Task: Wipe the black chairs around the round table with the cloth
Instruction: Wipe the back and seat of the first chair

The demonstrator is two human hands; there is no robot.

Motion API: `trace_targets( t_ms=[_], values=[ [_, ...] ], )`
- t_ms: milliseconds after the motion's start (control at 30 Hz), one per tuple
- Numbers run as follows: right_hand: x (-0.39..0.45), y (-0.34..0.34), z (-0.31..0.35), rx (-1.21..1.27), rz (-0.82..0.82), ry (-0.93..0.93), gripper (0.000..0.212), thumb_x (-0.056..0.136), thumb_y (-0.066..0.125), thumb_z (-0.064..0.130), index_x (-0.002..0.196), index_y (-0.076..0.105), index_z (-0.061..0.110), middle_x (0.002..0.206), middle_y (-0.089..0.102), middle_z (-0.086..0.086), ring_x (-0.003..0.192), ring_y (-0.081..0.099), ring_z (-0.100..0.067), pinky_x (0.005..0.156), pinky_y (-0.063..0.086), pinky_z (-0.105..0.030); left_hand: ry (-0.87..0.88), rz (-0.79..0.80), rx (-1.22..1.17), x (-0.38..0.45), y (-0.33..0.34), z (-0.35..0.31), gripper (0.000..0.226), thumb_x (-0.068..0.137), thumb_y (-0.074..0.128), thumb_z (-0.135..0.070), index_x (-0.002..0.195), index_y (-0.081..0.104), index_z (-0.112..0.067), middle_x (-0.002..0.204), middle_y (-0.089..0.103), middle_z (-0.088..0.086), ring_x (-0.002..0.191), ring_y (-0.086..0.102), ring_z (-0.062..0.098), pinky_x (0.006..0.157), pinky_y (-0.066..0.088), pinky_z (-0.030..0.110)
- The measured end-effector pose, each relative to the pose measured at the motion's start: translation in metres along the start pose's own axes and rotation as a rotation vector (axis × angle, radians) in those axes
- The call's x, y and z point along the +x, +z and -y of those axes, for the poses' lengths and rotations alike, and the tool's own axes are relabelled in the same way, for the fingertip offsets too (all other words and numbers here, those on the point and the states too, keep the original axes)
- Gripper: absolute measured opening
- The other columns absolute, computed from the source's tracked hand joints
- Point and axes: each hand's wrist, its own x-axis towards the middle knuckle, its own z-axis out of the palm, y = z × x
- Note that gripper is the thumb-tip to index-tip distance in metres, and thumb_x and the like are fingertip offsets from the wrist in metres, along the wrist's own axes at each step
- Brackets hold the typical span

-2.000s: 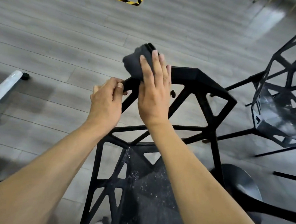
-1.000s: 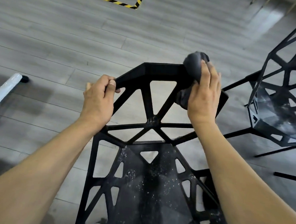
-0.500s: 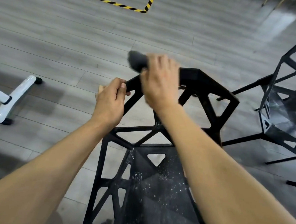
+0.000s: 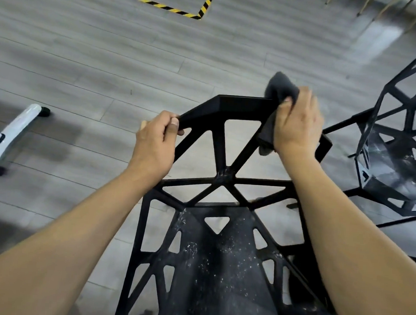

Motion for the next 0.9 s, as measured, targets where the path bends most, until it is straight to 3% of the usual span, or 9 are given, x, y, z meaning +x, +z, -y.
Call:
trace_targets(
  t_ms=[167,267,400,467,533,667,733,833,900],
  values=[
    [-0.004,0.0,-0.001,0.044,-0.022,0.152,0.036,0.101,0.034,0.032,0.113,0.052,0.003,0.109,0.06,-0.016,0.101,0.054,-0.038,0.084,0.04,-0.046,0.071,-0.055,-0.005,-0.012,-0.003,0.01,0.024,0.107,0.04,-0.023,0.119,0.06,-0.02,0.108,0.066,-0.005,0.101,0.056,0.016,0.087,0.039,0.027],
    [-0.004,0.0,-0.006,0.025,-0.042,0.166,0.036,0.101,0.034,0.033,0.113,0.052,0.004,0.109,0.06,-0.017,0.101,0.054,-0.039,0.085,0.039,-0.047,-0.114,-0.117,-0.101,-0.036,-0.004,0.029,0.02,0.107,0.036,-0.033,0.116,0.054,-0.028,0.105,0.067,-0.008,0.096,0.063,0.014,0.084,0.052,0.039],
    [-0.012,0.006,-0.005,0.046,-0.071,0.132,0.04,0.101,0.032,0.034,0.12,0.051,0.004,0.115,0.057,-0.018,0.106,0.051,-0.039,0.091,0.038,-0.048,-0.198,-0.057,-0.165,-0.064,-0.006,0.05,0.024,0.11,0.035,-0.027,0.115,0.058,-0.024,0.1,0.07,-0.012,0.083,0.062,-0.008,0.066,0.046,0.01],
    [-0.016,0.011,-0.008,0.067,-0.116,0.102,0.042,0.1,0.032,0.033,0.124,0.051,0.004,0.121,0.056,-0.018,0.11,0.05,-0.039,0.096,0.038,-0.048,-0.179,-0.068,-0.167,-0.065,0.0,0.055,0.025,0.11,0.035,-0.027,0.114,0.059,-0.02,0.097,0.07,-0.015,0.076,0.061,-0.01,0.063,0.044,0.005],
    [-0.02,0.019,-0.003,0.108,-0.165,0.043,0.043,0.1,0.034,0.028,0.133,0.05,0.006,0.135,0.053,-0.017,0.121,0.048,-0.038,0.104,0.036,-0.049,-0.146,-0.118,-0.143,-0.066,0.008,0.061,0.027,0.109,0.033,-0.032,0.11,0.057,-0.021,0.089,0.068,-0.016,0.075,0.059,0.0,0.06,0.043,0.009],
    [-0.035,0.044,0.028,0.243,-0.251,-0.27,0.043,0.1,0.04,0.012,0.141,0.048,0.004,0.157,0.038,-0.015,0.144,0.034,-0.033,0.124,0.019,-0.047,-0.076,-0.194,-0.135,-0.065,0.024,0.077,0.03,0.108,0.028,-0.042,0.099,0.05,-0.023,0.077,0.057,0.01,0.063,0.047,0.016,0.055,0.038,0.027],
    [-0.046,0.059,0.054,0.3,-0.238,-0.407,0.044,0.1,0.042,0.01,0.143,0.048,0.003,0.158,0.036,-0.016,0.147,0.031,-0.031,0.125,0.015,-0.045,-0.035,-0.223,-0.153,-0.066,0.03,0.084,0.032,0.108,0.027,-0.043,0.097,0.049,-0.023,0.075,0.053,0.012,0.06,0.043,0.015,0.055,0.037,0.028],
    [-0.064,0.073,0.083,0.351,-0.251,-0.533,0.046,0.1,0.044,0.01,0.145,0.047,0.004,0.158,0.037,-0.016,0.148,0.031,-0.031,0.124,0.018,-0.047,0.047,-0.263,-0.201,-0.07,0.039,0.095,0.031,0.109,0.028,-0.04,0.105,0.053,-0.022,0.082,0.057,0.015,0.07,0.05,0.022,0.058,0.039,0.025],
    [-0.077,0.082,0.092,0.351,-0.259,-0.611,0.046,0.101,0.044,0.011,0.147,0.045,0.004,0.158,0.035,-0.016,0.148,0.03,-0.031,0.124,0.02,-0.048,0.087,-0.284,-0.249,-0.072,0.044,0.106,0.031,0.108,0.028,-0.04,0.107,0.052,-0.021,0.084,0.061,0.015,0.074,0.059,0.026,0.062,0.046,0.031]
  ],
)
